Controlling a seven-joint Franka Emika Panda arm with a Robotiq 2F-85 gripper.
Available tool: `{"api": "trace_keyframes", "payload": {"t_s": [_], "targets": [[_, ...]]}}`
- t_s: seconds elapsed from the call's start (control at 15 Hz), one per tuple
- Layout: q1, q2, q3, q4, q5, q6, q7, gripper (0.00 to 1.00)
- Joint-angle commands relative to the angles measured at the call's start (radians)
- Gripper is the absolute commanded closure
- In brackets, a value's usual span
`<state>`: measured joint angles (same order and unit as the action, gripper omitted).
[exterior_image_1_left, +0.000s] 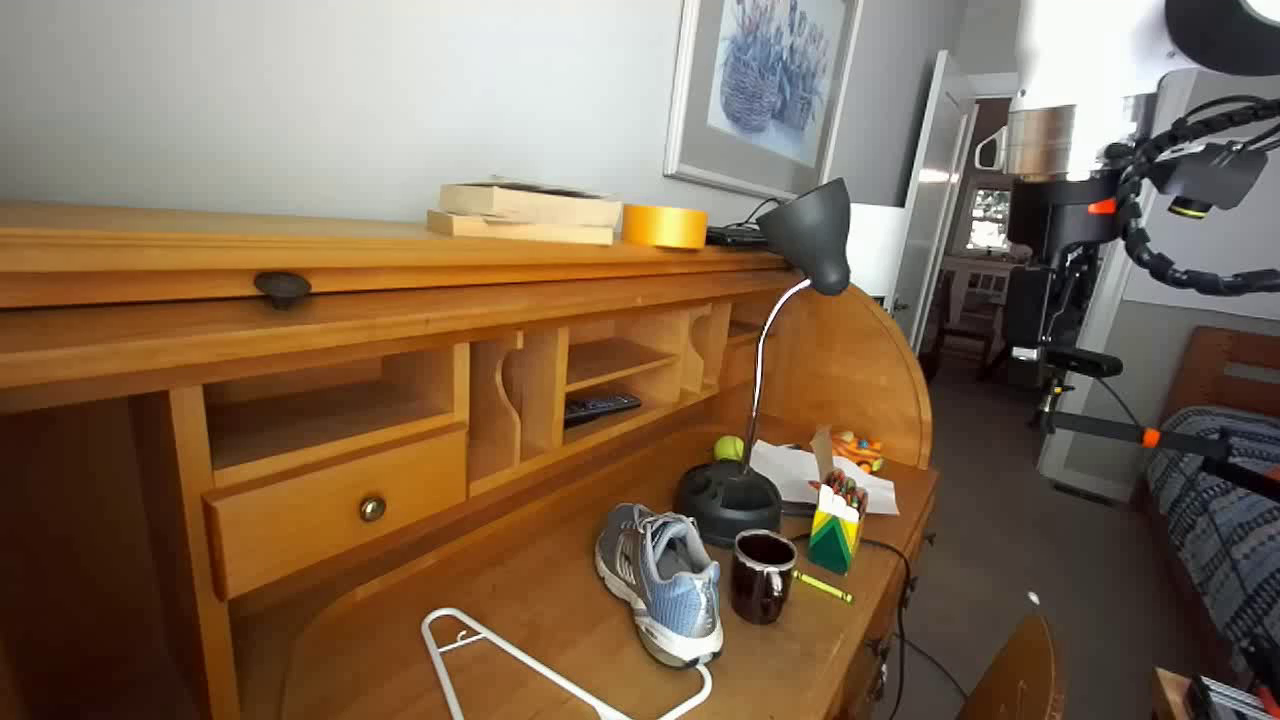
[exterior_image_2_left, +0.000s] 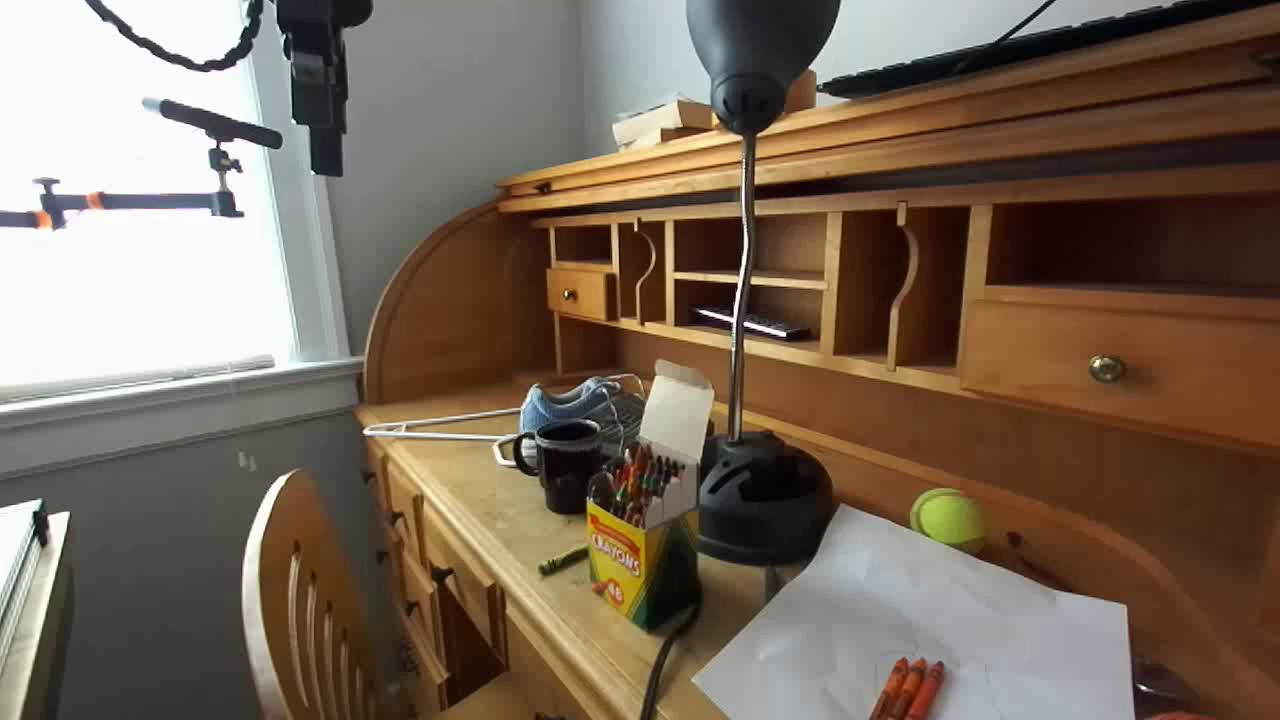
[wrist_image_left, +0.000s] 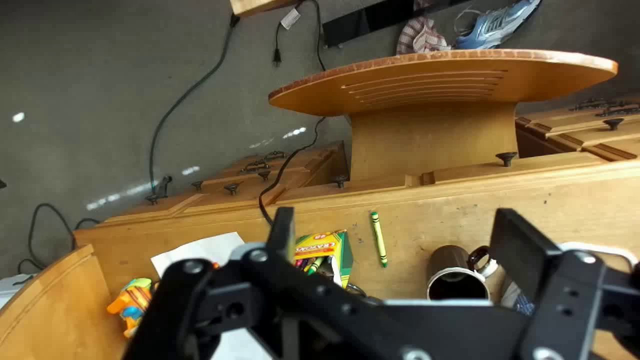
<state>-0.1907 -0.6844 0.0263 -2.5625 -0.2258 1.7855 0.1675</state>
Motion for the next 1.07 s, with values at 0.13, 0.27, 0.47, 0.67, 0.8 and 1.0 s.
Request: {"api": "trace_keyframes", "payload": {"t_s": [0.13, 0.27, 0.47, 0.67, 0.8, 1.0], "targets": [[0.020, 0.001, -0.016, 0.002, -0.009, -0.005, 0.010, 0.00], [0.020, 0.001, -0.016, 0.002, -0.009, -0.005, 0.010, 0.00], [0.004, 0.007, -0.033, -0.004, -0.022, 0.013, 0.009, 0.00], [-0.029, 0.000, -0.113, -0.043, -0.059, 0.092, -0.039, 0.00], [-0.043, -0.002, -0.192, -0.076, -0.068, 0.204, -0.107, 0.00], [-0.058, 0.012, -0.295, -0.112, -0.050, 0.370, -0.241, 0.00]]}}
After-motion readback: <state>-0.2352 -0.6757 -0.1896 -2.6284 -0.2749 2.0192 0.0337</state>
